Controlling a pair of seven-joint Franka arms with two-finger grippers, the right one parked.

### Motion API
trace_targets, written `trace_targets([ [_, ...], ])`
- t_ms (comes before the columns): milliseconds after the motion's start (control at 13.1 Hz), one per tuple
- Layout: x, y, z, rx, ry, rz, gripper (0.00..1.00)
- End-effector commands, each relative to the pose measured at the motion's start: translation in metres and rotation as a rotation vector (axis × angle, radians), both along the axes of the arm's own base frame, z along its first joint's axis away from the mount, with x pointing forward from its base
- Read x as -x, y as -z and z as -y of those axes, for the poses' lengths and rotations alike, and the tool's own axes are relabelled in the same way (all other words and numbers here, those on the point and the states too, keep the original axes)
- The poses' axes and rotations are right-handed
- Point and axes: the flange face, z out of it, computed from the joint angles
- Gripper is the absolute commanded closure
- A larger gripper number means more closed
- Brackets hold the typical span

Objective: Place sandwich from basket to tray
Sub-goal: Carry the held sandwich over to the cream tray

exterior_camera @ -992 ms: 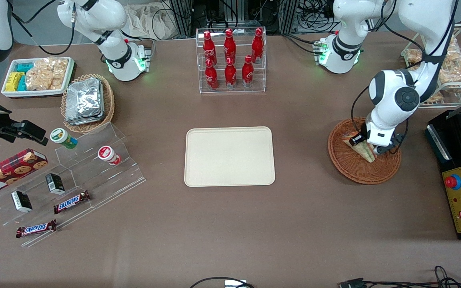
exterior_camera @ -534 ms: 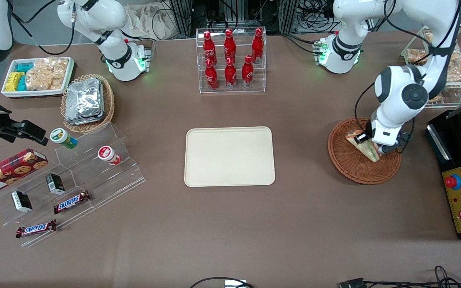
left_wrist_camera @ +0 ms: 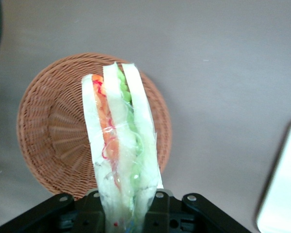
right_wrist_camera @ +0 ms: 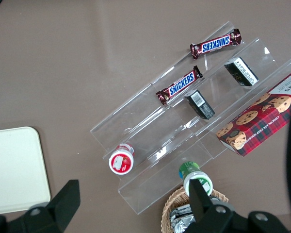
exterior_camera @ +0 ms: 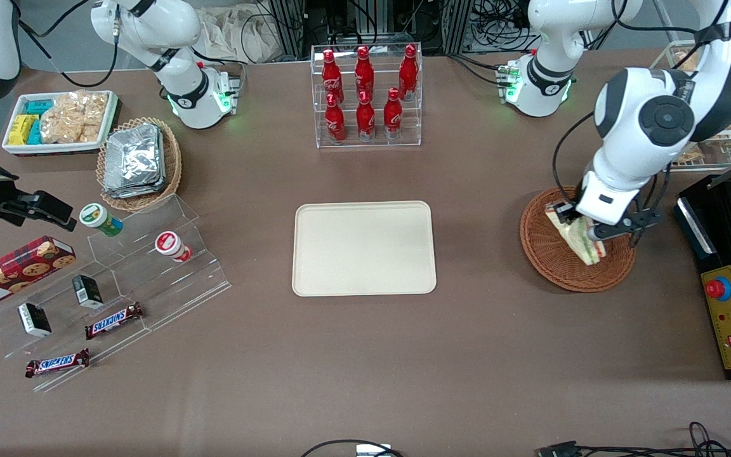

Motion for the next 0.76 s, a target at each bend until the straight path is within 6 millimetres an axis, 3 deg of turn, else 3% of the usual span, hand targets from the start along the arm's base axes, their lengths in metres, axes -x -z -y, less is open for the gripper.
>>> trace_targets([
  [0,0.002,-0.008,0.048,-0.003,0.104,0.007,1.00],
  [76,0.005,-0.008,0.068,0.000,0.137,0.007,1.00],
  [534,0.012,0.005,0.131,0.034,0.209,-0.001,1.00],
  [687,0.013,0.011,0.162,0.062,0.272,0.011,1.00],
])
